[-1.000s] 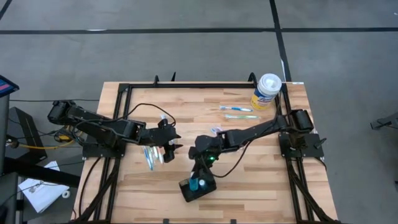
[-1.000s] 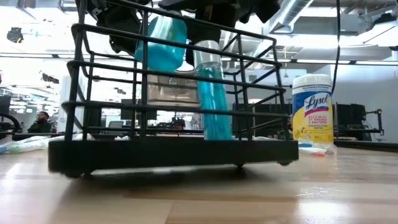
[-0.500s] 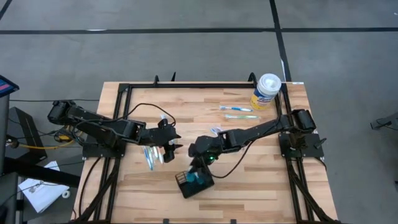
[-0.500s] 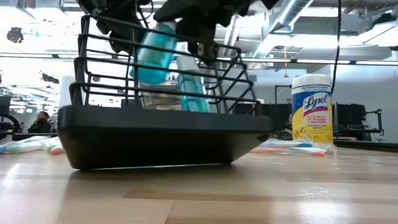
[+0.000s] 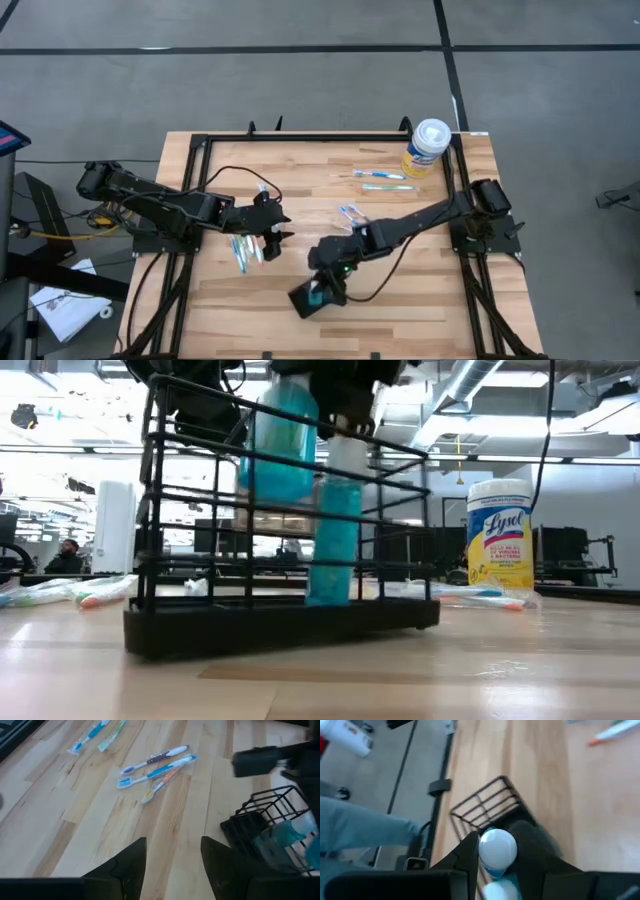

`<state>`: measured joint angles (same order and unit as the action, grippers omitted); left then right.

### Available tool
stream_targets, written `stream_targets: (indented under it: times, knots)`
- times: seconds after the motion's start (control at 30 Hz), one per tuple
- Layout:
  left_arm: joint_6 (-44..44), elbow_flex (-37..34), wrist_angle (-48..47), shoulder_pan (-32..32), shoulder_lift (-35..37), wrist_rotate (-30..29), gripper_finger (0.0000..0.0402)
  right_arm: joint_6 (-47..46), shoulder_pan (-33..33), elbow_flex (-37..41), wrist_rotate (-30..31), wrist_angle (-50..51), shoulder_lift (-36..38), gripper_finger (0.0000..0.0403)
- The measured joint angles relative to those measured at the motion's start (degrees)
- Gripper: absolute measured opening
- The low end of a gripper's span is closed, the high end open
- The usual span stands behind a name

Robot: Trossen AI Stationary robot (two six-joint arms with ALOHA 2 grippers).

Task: Pick & Place toothbrushing station
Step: Put the mouthwash into the mesh organizer

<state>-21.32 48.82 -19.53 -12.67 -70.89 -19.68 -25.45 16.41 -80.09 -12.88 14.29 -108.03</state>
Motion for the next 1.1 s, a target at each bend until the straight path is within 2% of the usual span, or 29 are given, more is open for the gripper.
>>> stream_targets:
  times: [0.1, 0.43, 0.77, 1.1]
  knots:
    - [0.00, 0.00, 0.00, 0.00, 0.00, -0.46, 0.0182, -0.04, -0.05, 0.01, 1.92, 0.51, 0.00, 0.0085]
    - [-0.11, -0.04, 0.02, 0.00, 0.00, -0.44, 0.0182, 0.41, -0.83, 0.01, 2.11, 0.36, -0.02, 0.0085]
    - [0.00, -0.04, -0.04, -0.02, 0.02, -0.44, 0.0182, 0.59, -0.79, 0.01, 5.41, -0.19, -0.02, 0.0085]
    - [-0.11, -0.07, -0.11, -0.17, 0.00, -0.44, 0.0182, 1.46, -0.76, 0.04, 5.43, -0.18, -0.02, 0.0085]
